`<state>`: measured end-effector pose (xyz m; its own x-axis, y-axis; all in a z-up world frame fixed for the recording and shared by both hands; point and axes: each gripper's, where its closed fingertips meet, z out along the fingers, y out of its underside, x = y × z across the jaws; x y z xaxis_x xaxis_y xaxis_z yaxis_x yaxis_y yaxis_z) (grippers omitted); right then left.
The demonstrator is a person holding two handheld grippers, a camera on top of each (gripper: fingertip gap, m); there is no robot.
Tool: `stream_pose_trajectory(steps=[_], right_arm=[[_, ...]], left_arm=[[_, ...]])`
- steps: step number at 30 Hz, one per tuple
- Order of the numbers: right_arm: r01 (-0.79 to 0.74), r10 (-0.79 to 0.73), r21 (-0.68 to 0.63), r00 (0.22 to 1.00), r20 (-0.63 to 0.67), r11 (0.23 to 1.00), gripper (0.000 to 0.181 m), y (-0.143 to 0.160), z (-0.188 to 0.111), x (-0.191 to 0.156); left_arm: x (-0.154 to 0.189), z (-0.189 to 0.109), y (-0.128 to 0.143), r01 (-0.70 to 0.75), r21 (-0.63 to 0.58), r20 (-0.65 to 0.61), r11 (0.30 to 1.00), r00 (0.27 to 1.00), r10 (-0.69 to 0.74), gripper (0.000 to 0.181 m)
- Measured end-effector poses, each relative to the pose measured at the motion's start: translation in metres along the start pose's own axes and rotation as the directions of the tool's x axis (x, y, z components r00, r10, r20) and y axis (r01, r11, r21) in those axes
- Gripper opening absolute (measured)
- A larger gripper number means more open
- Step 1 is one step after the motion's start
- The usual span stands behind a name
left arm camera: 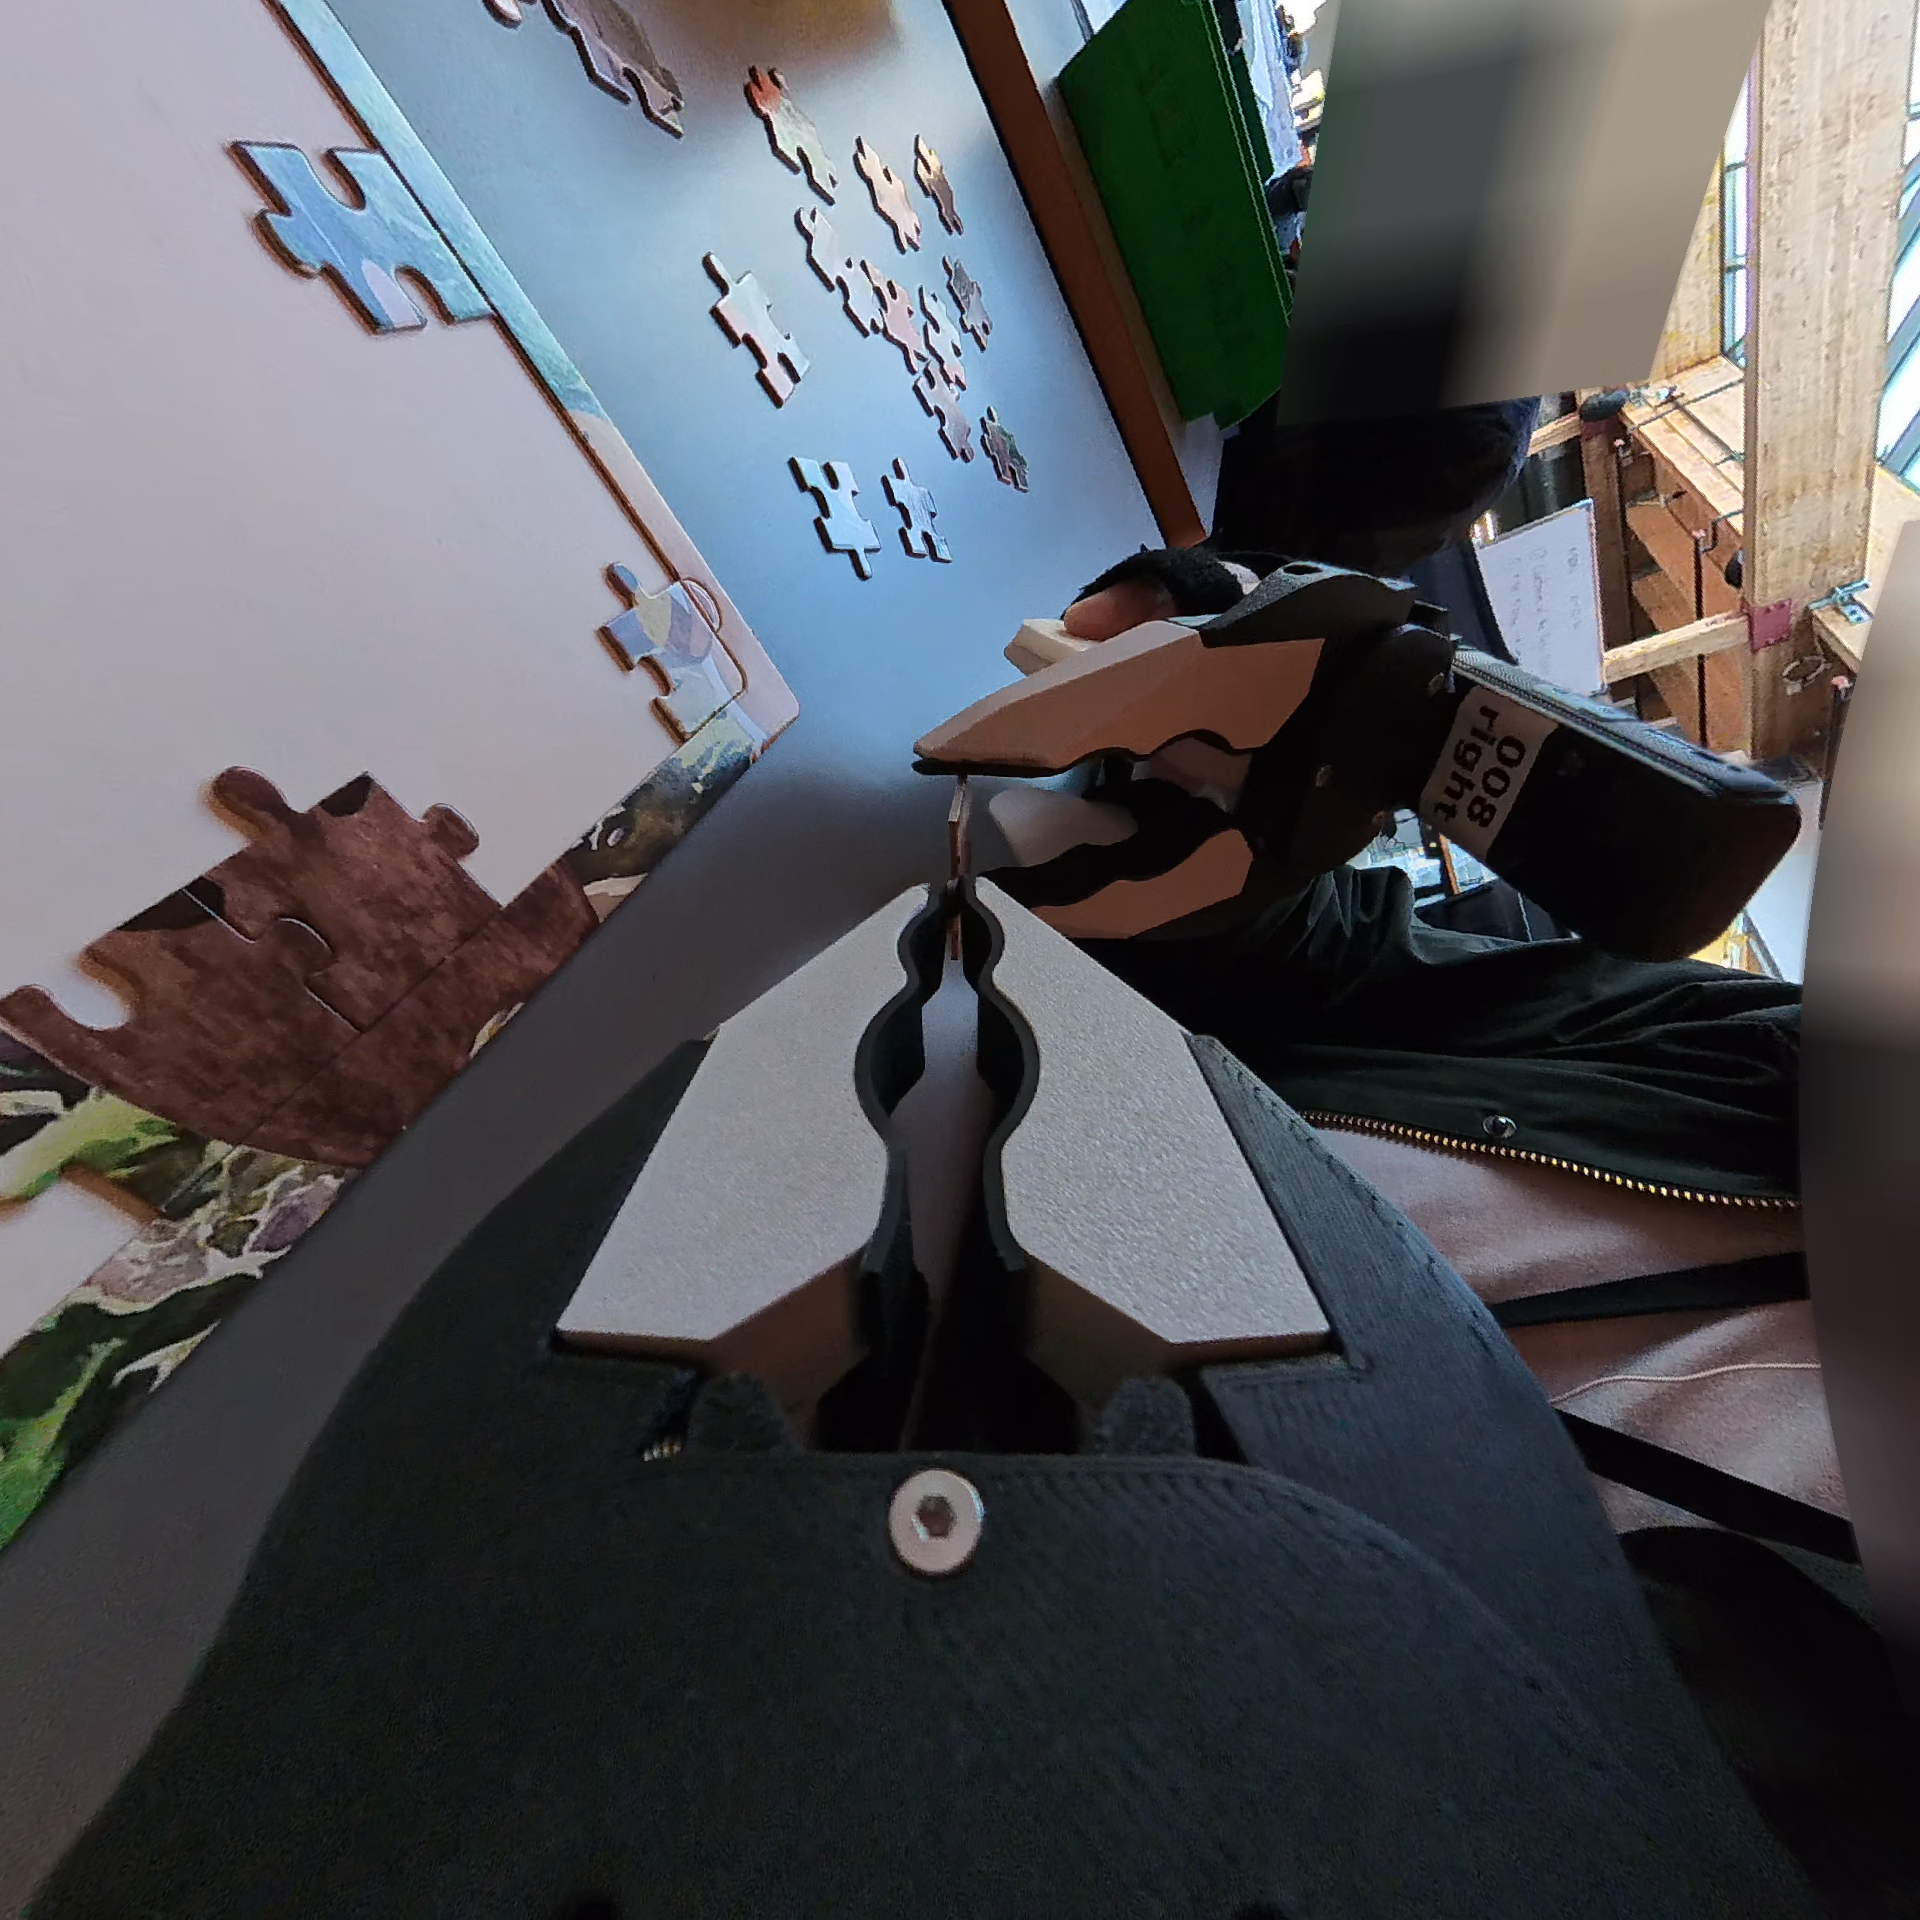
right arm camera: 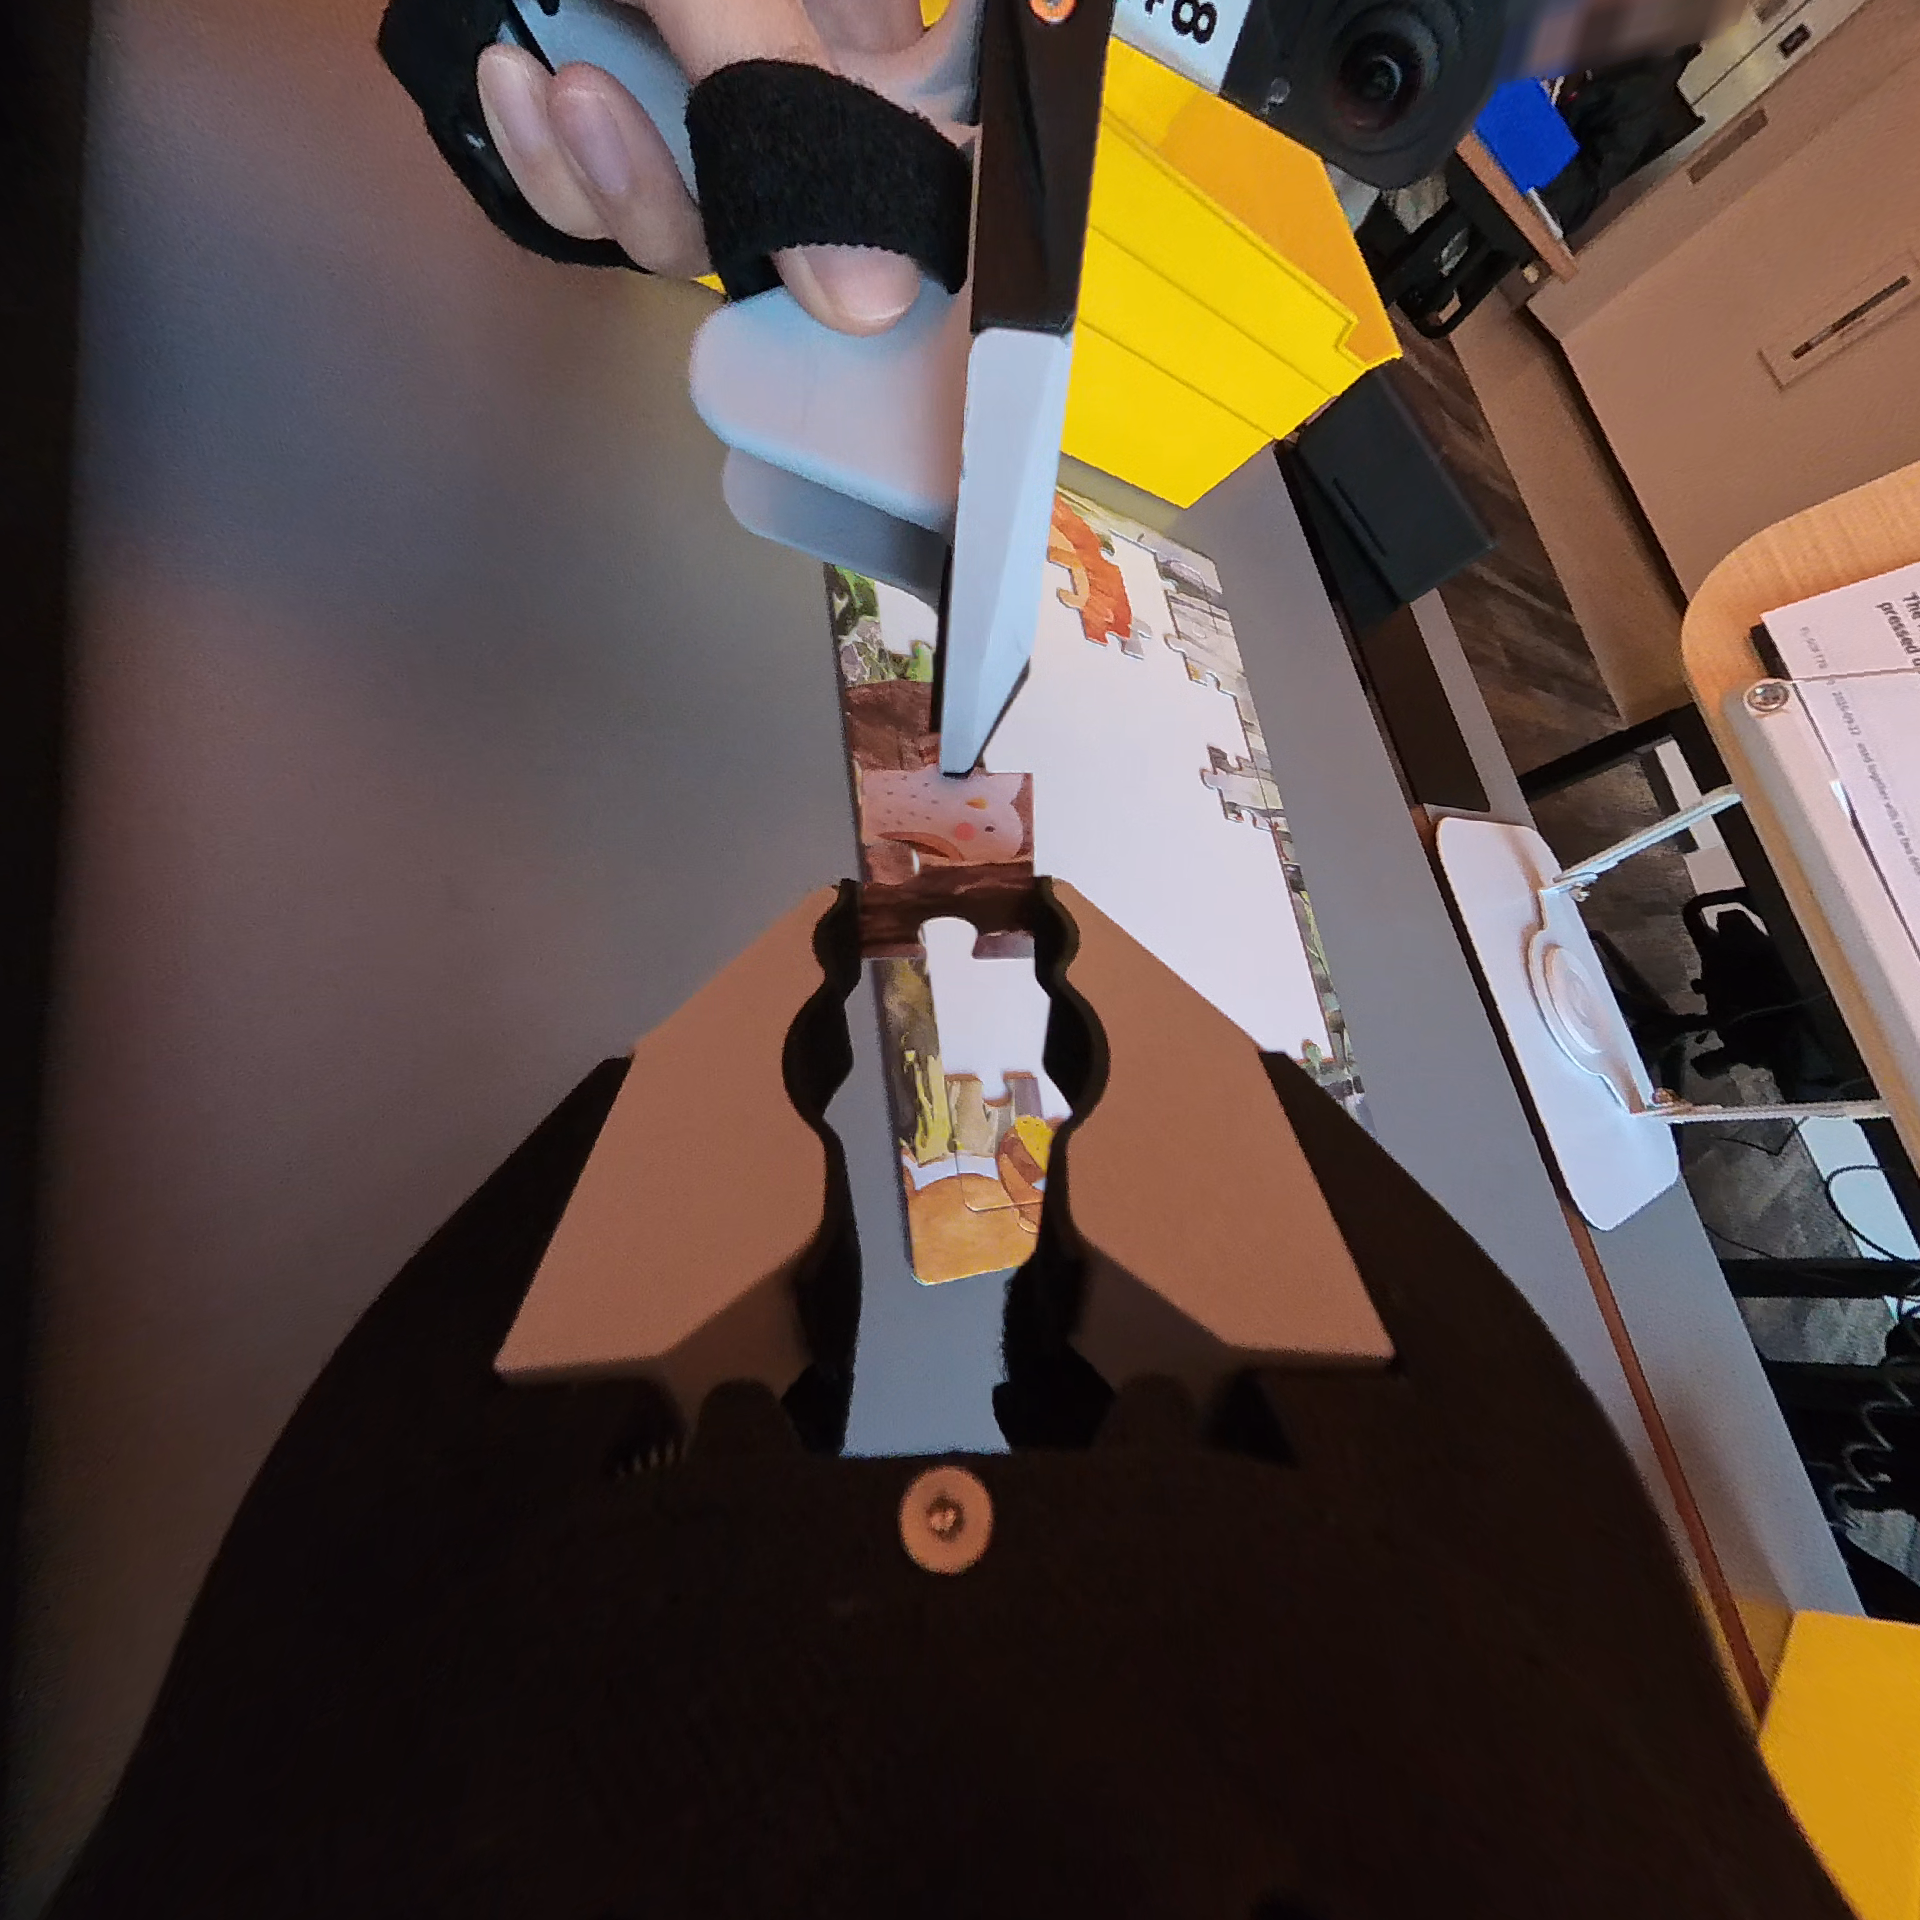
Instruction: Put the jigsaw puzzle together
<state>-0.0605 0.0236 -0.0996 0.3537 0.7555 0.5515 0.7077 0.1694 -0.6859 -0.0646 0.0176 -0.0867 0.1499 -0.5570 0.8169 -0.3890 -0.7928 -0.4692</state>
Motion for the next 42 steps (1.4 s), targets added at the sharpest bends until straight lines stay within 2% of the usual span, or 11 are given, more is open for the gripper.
stream_pose_trajectory(steps=[3, 12, 23, 32, 35, 42], right_arm=[[0.018, -0.018, -0.020, 0.999, -0.030, 1.000, 0.033, 0.003, 0.000, 0.005], [0.016, -0.016, -0.003, 0.999, -0.030, 1.000, 0.033, 0.001, 0.001, 0.004], [-0.077, 0.077, 0.035, 0.997, -0.006, 0.996, 0.033, 0.001, 0.003, 0.006], [-0.102, 0.102, 0.052, 0.995, 0.002, 0.993, 0.033, 0.002, 0.003, 0.008], [-0.102, 0.101, 0.061, 0.995, 0.010, 0.993, 0.032, 0.000, 0.003, 0.007], [-0.133, 0.132, 0.090, 0.991, 0.015, 0.987, 0.033, -0.002, 0.002, 0.010]], left_arm=[[0.000, -0.001, -0.003, 0.000, 0.015, 0.008, 1.000, 1.000, 0.000, 0.005], [-0.003, -0.003, -0.001, -0.017, 0.049, 0.004, 0.999, 1.000, 0.016, 0.000], [-0.008, -0.003, -0.006, -0.033, 0.124, -0.046, 0.992, 0.998, 0.039, 0.000], [-0.010, -0.005, -0.009, -0.085, 0.145, -0.024, 0.986, 0.996, 0.089, 0.007], [-0.007, -0.003, -0.007, -0.088, 0.138, -0.052, 0.987, 0.994, 0.096, 0.000], [-0.004, -0.004, -0.007, -0.072, 0.155, -0.081, 0.985, 0.993, 0.086, 0.000]])
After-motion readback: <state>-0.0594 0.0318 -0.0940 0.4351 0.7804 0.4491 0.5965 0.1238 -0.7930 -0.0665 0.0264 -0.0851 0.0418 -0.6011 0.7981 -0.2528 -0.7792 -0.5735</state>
